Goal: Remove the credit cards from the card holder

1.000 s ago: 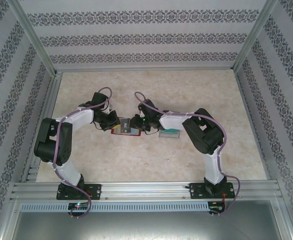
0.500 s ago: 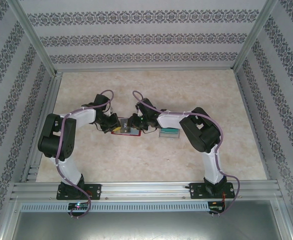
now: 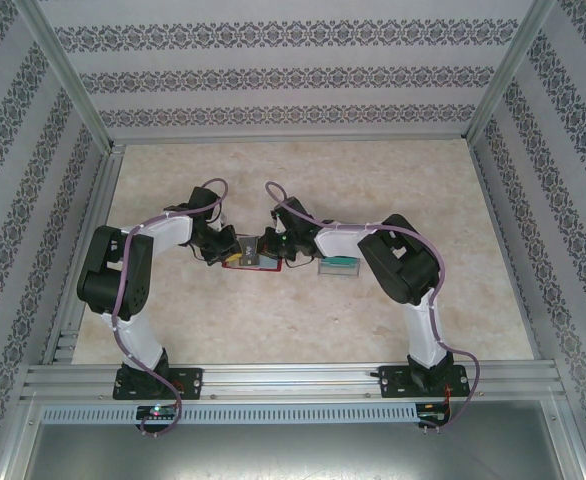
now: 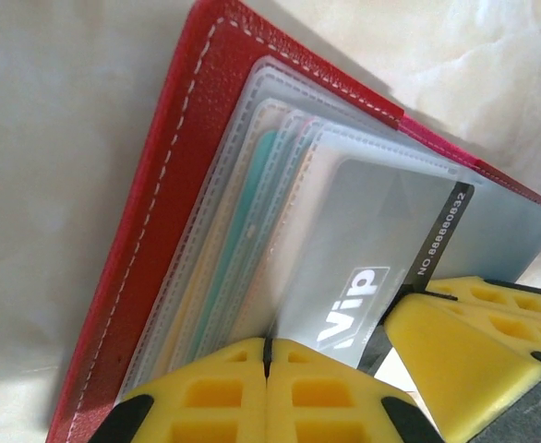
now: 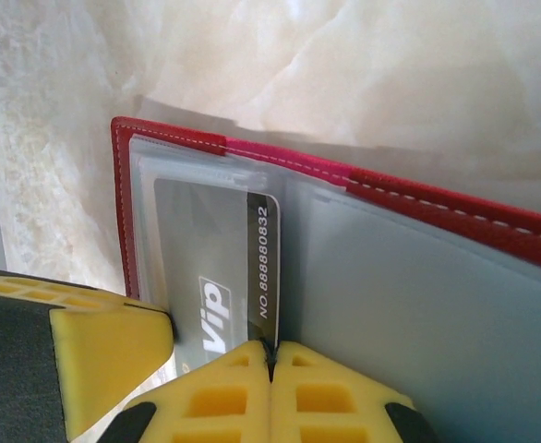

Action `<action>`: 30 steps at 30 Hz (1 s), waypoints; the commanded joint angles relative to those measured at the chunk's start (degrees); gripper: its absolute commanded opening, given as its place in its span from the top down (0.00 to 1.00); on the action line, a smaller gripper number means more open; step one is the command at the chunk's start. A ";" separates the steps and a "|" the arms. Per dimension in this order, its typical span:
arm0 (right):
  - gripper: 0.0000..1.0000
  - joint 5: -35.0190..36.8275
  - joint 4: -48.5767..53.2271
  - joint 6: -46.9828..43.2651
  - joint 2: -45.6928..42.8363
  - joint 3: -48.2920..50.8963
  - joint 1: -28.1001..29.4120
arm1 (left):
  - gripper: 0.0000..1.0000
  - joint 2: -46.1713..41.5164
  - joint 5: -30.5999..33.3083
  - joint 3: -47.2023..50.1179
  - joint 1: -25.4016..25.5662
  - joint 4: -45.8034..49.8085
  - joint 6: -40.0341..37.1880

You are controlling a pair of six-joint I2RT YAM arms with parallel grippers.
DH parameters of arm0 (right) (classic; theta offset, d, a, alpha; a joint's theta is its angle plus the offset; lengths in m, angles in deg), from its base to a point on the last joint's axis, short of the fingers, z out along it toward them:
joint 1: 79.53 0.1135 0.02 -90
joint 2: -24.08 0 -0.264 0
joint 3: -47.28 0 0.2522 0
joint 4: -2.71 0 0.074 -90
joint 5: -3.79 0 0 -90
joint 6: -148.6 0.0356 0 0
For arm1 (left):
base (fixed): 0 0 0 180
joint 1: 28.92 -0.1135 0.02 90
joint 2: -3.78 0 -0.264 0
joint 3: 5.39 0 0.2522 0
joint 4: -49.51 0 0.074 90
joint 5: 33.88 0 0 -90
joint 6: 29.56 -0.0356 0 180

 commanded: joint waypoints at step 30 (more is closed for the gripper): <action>1.00 9.65 28.05 -19.24 -27.82 2.50 -5.09 | 0.67 -6.95 -0.08 -3.00 -0.64 4.86 -1.48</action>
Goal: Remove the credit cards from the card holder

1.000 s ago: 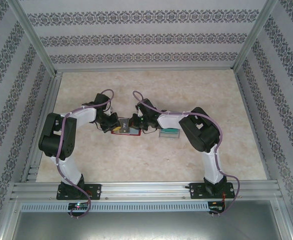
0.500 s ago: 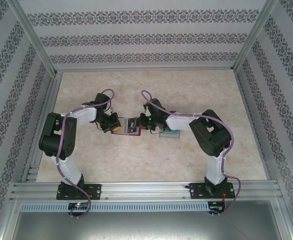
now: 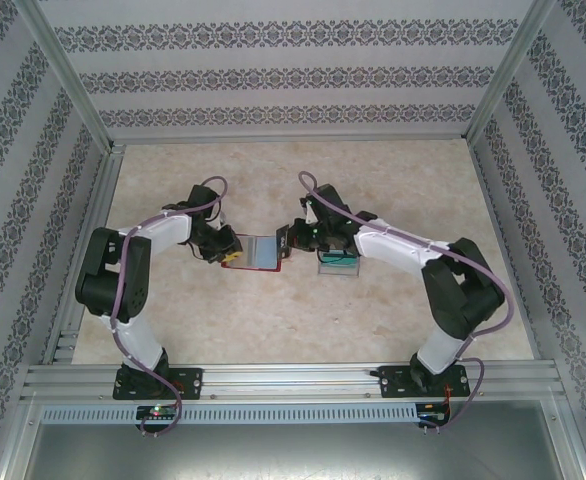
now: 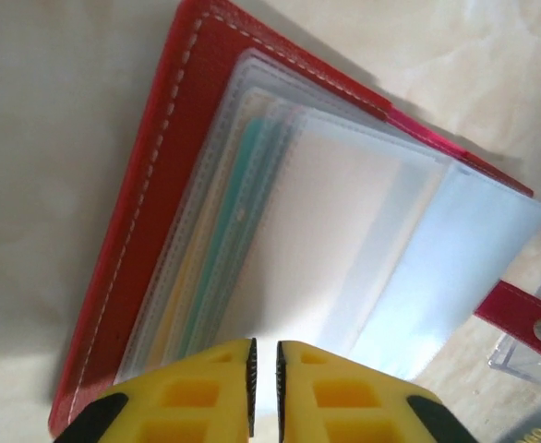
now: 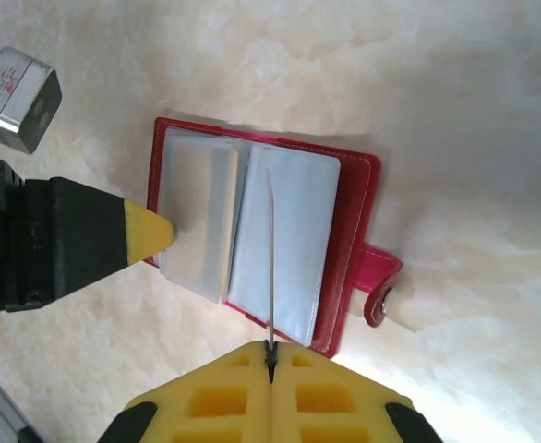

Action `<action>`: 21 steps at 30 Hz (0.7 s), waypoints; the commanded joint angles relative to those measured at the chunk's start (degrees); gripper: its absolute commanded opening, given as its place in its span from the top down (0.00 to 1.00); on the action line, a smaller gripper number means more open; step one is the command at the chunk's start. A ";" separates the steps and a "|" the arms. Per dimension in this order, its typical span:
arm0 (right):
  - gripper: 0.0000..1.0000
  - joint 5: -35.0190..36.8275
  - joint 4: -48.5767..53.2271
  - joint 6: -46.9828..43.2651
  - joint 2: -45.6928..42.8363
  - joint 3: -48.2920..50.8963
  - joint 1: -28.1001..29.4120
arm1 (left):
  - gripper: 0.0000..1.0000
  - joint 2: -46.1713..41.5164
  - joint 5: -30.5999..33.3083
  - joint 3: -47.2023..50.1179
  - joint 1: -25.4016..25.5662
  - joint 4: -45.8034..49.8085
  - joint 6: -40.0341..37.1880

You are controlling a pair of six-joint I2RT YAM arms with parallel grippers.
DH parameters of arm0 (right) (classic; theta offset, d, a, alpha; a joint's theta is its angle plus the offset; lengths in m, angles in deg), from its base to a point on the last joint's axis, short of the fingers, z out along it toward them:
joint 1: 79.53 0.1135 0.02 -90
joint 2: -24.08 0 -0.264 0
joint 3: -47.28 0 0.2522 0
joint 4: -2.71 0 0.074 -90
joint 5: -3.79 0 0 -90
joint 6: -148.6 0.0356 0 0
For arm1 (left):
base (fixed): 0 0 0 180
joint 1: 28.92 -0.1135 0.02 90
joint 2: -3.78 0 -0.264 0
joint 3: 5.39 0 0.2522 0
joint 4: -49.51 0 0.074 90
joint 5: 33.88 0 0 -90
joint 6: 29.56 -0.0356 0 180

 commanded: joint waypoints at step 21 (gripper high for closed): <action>1.00 27.62 32.11 -66.89 -20.52 -8.08 2.44 | 0.00 -27.91 1.51 -1.19 -1.24 4.71 0.60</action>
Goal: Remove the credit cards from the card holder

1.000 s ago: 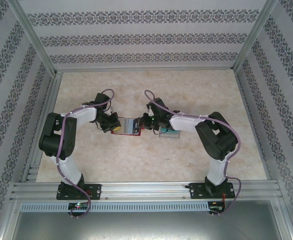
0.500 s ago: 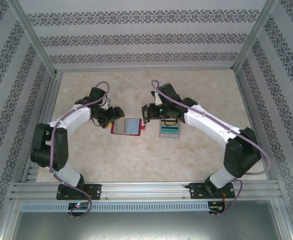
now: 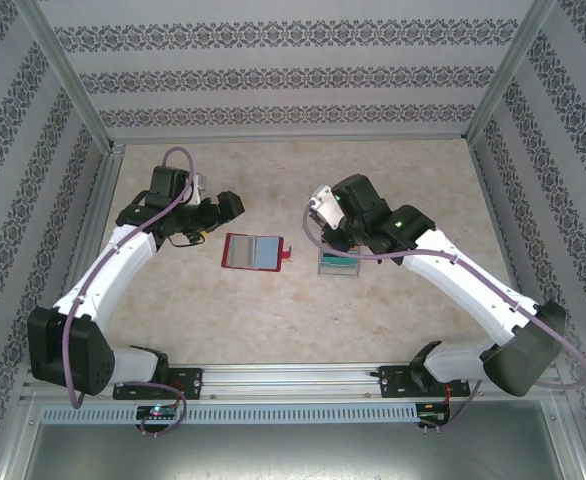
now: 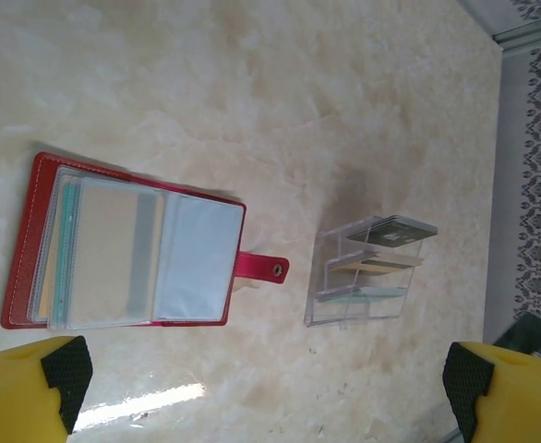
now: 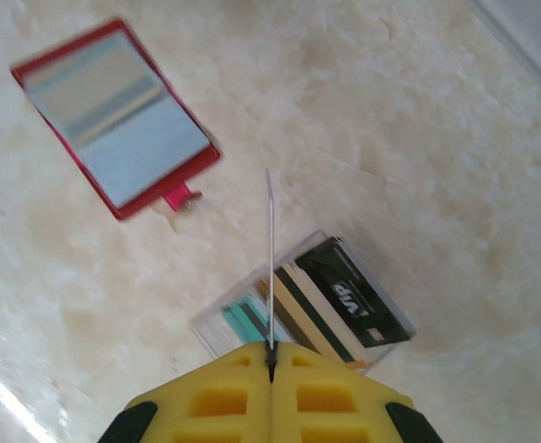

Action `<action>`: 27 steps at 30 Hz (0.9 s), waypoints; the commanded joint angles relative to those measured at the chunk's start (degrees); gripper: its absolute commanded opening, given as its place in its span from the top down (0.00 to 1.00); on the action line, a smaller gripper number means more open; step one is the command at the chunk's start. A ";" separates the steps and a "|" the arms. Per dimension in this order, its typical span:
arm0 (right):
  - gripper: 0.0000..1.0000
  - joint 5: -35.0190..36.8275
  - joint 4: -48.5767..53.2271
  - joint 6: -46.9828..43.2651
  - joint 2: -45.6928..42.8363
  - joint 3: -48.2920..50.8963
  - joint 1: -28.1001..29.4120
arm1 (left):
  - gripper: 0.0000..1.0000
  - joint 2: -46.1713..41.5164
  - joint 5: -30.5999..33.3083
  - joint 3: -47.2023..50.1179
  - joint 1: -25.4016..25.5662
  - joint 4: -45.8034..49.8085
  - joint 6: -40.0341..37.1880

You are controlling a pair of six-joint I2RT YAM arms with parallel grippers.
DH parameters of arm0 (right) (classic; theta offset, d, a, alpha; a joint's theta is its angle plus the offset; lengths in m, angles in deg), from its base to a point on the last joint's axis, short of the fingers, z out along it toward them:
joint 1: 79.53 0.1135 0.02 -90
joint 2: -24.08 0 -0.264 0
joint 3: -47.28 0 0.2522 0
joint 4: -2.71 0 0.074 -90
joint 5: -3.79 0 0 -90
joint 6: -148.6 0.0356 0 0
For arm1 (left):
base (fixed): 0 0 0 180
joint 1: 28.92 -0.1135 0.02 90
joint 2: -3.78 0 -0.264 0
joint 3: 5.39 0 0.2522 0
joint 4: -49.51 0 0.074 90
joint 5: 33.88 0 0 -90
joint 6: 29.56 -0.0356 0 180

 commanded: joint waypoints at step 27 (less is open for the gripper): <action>1.00 1.68 -8.19 -42.33 12.33 5.72 -9.06 | 0.00 -6.07 2.31 4.52 -0.41 2.19 1.31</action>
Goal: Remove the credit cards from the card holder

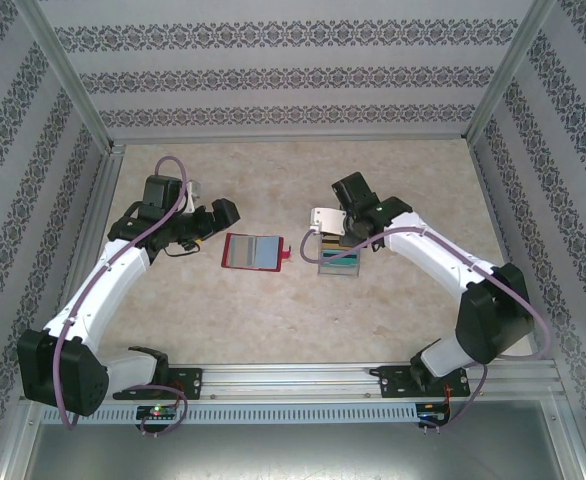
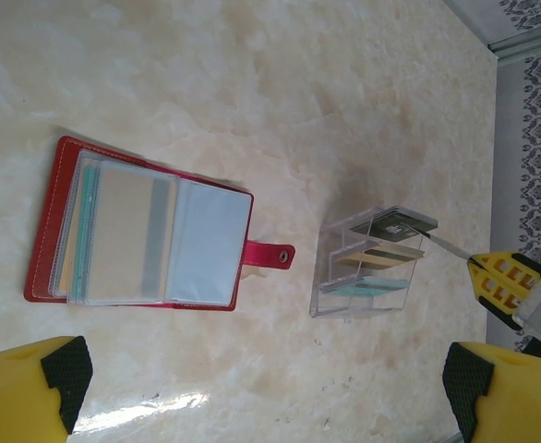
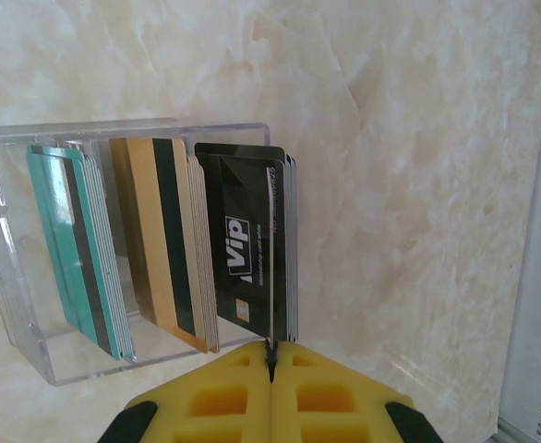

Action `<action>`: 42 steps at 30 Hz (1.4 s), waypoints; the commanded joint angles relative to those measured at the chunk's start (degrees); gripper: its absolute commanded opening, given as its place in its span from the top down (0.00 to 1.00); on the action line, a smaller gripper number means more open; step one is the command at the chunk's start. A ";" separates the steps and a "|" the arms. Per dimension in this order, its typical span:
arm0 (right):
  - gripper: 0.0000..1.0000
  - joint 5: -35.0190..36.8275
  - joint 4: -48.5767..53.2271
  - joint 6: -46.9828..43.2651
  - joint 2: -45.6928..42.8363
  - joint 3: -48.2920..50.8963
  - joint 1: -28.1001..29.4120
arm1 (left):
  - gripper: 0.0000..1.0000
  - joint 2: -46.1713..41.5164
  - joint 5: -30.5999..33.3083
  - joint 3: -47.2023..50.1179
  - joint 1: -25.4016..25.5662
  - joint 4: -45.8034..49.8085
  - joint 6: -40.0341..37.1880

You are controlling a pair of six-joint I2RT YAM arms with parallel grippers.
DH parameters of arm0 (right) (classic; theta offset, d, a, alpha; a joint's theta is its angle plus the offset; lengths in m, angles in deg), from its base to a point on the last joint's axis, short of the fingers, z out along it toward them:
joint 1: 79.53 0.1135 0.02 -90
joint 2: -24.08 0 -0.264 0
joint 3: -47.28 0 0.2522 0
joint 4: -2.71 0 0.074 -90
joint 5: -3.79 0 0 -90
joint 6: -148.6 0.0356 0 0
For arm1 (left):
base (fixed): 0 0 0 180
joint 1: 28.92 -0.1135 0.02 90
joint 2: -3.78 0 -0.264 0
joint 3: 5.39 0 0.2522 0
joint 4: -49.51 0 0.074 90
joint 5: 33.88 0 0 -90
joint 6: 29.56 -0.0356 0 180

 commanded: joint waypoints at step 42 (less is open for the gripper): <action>0.74 3.54 -9.14 8.01 7.36 0.00 -3.11 | 0.00 1.81 0.25 0.40 -0.55 1.69 -0.47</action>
